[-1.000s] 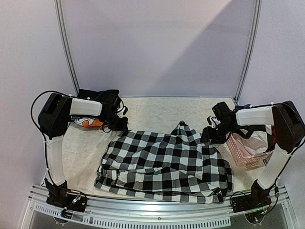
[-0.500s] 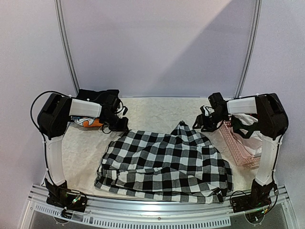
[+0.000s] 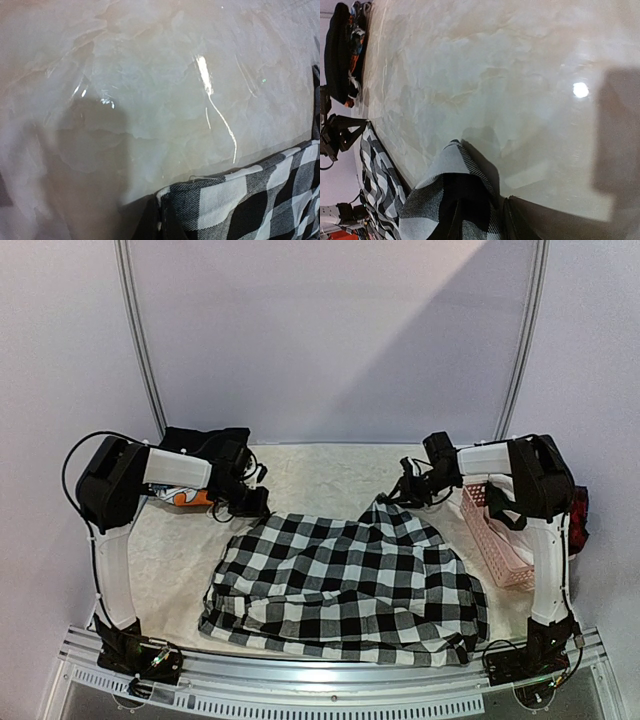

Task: Fold and stack the mixed laundry pile
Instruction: Adjust the 1/3-folded tank top at the center of the board.

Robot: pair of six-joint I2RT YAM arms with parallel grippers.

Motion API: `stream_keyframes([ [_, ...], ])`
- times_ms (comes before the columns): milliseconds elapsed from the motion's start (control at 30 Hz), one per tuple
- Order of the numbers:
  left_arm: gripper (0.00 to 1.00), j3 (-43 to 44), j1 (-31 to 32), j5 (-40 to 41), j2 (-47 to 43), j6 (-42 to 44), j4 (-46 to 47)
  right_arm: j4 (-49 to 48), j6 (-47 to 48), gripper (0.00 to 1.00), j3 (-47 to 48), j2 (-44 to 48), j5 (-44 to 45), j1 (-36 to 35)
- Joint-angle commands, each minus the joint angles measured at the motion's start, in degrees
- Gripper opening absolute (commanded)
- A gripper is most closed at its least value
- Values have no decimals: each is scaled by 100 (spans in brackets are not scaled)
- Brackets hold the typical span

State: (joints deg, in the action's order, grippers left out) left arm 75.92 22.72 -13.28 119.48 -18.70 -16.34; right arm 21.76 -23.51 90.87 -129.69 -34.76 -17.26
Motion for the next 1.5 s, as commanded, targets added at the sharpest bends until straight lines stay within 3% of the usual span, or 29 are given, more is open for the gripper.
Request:
stream_keyframes([
  [0,0,-205,11,-84,-165,-51,-95,106,108,17,138,-396,-375,-163],
  [100,0,-258,17,-91,-234,-79,-65,105,101,1,141,-304,-318,-163],
  [133,0,-276,33,-91,-275,-96,-58,137,113,0,141,-234,-263,-164],
  [400,0,-605,168,16,-1002,-160,-93,588,256,0,-8,973,685,-159],
  [700,0,-1079,301,224,-2107,-195,-110,619,276,0,-809,2768,1442,-362],
  [967,0,-1530,405,346,-2604,-296,156,416,-94,0,-1763,4055,4366,-1637],
  [1133,0,-1808,460,455,-2756,-345,265,262,-410,1,-2236,3921,4826,-2589],
  [1233,0,-1964,469,504,-2788,-361,320,46,-524,5,-2485,3770,4321,-3049],
  [1367,0,-2194,487,515,-2757,-410,482,98,-289,29,-2504,3342,2746,-3398],
  [1467,0,-2345,496,520,-2683,-439,616,203,-190,41,-2527,3306,2440,-3423],
])
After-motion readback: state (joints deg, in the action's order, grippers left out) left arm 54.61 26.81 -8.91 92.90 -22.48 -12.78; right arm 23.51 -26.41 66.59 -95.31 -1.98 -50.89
